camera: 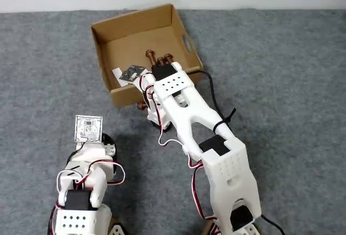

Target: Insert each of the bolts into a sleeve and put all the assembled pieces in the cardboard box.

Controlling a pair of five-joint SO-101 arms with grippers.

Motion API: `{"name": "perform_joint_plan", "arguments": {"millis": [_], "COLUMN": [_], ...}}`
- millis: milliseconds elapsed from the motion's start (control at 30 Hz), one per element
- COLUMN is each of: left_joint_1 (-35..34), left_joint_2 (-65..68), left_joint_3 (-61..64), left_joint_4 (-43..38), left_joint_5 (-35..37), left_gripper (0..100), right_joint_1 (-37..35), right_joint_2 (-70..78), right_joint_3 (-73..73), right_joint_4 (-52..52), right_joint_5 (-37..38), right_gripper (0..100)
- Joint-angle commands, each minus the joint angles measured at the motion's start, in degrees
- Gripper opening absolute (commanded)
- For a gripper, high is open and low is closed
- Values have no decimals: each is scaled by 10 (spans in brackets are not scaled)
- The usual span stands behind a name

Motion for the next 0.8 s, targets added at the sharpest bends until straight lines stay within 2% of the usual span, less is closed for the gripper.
{"name": "perform_joint_plan", "arguments": {"millis": [0,100,367,467,600,767], "left_joint_1": [-3,-3,-3,-3,-3,-3], "left_joint_2": [-3,-3,-3,-3,-3,-3], "left_joint_3": [-4,-4,-4,-4,-4,-4], "left_joint_4": [-15,-15,-15,-15,-15,-15], "left_joint_5": [-4,-4,-4,-4,-4,-4], "left_gripper": [5,5,5,5,5,5], "right_joint_1": [-11,-22,-41,-42,-40,-40], "right_joint_2": [-39,-38,-1,21,49,37], "right_joint_3": [-10,-10,-10,-10,-10,-10], "right_joint_4": [7,7,-17,-16,-16,-5], "right_joint_5": [-5,-5,-4,-4,-4,-5], "right_gripper": [132,177,173,127,13,8]}}
